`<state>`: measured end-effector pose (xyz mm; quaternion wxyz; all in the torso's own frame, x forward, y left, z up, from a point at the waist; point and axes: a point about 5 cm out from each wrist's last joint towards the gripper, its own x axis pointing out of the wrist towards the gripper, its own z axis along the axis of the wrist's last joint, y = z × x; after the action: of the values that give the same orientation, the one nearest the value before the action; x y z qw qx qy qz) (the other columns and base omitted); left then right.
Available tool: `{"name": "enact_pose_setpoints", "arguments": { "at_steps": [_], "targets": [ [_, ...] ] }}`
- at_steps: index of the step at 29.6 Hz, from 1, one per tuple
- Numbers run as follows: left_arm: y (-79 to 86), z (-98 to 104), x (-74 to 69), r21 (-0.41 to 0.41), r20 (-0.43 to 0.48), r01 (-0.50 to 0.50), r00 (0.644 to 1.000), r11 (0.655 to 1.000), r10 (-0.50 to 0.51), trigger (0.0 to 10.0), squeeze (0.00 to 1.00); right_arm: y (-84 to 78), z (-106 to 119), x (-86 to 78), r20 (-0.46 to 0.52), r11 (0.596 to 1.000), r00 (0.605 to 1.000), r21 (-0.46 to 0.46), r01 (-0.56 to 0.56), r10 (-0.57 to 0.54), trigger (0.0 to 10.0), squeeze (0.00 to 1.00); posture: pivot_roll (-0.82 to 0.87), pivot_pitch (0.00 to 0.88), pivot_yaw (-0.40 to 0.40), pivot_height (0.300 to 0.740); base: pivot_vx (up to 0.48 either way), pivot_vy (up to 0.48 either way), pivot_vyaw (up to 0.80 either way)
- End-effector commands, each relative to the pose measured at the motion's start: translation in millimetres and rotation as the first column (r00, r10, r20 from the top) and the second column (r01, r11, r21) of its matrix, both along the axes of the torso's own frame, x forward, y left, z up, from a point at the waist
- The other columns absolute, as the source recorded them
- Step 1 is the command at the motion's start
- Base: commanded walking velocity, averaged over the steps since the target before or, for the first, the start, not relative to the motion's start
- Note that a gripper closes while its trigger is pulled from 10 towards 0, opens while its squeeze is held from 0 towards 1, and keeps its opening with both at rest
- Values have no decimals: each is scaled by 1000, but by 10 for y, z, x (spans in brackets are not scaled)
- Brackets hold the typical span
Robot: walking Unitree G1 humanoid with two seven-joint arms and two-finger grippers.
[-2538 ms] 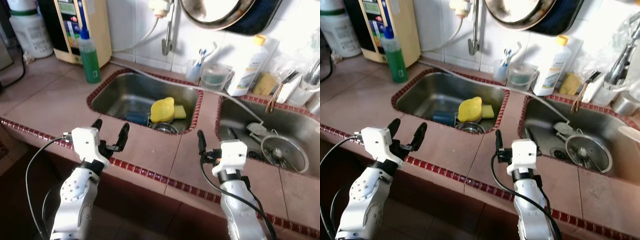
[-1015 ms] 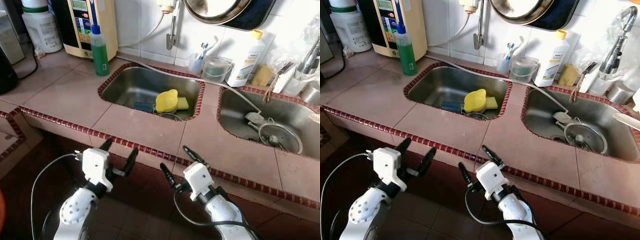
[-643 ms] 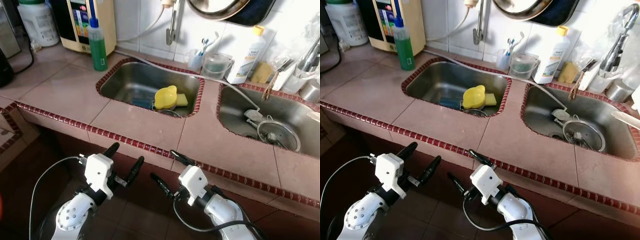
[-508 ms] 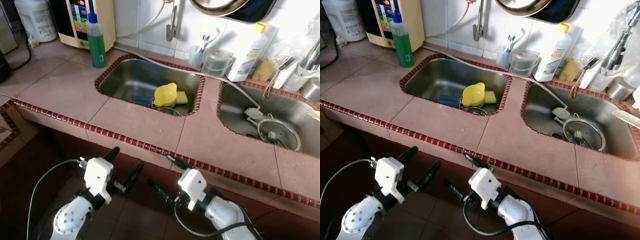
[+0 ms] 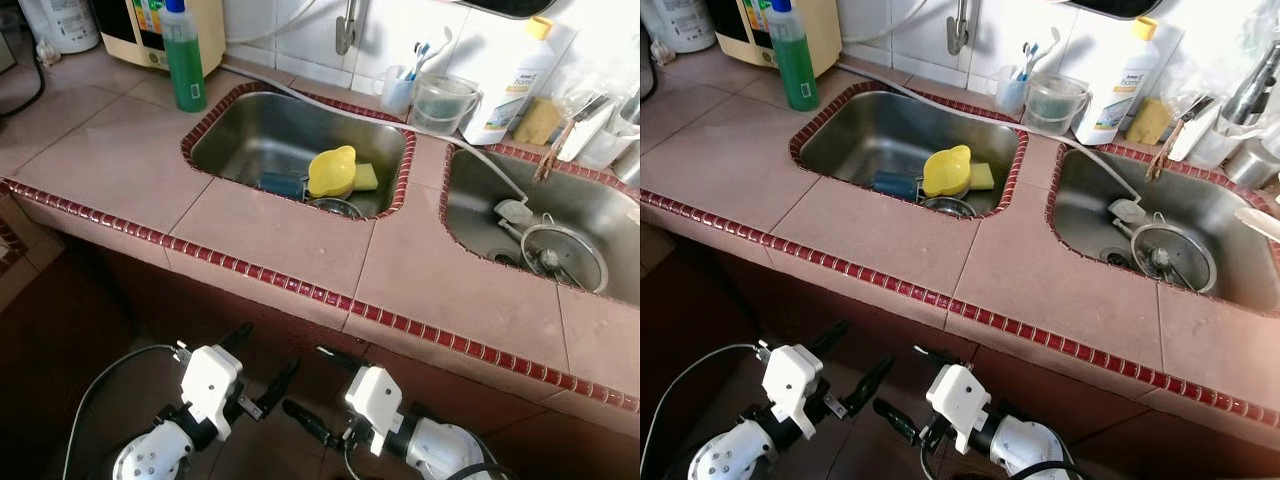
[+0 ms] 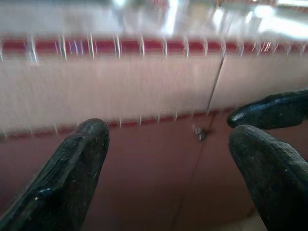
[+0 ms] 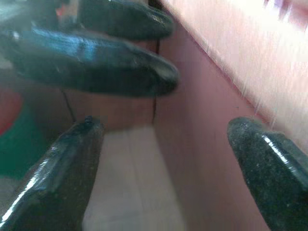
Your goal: Kitchen organization
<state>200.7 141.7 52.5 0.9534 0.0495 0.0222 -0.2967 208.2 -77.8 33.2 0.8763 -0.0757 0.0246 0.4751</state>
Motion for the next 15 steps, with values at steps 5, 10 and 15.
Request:
{"name": "enact_pose_setpoints", "arguments": {
  "at_steps": [5,10,15],
  "targets": [
    [-36,-260,26,47,-70,-54,996,997,57,10000,0,-186,-282,77,-88,987,986,-96,132,-141,10000,0,-154,185,-105,740,0,0,0],
    [-44,-389,120,91,-87,-106,990,990,114,10000,0,-311,-470,143,-141,957,958,-188,221,-249,10000,0,-150,169,-105,740,0,0,0],
    [-1,-648,180,170,-162,-170,967,971,197,10000,0,-418,-665,188,-193,899,904,-306,313,-381,10000,0,-141,142,-104,740,0,0,0]
  ]
}}
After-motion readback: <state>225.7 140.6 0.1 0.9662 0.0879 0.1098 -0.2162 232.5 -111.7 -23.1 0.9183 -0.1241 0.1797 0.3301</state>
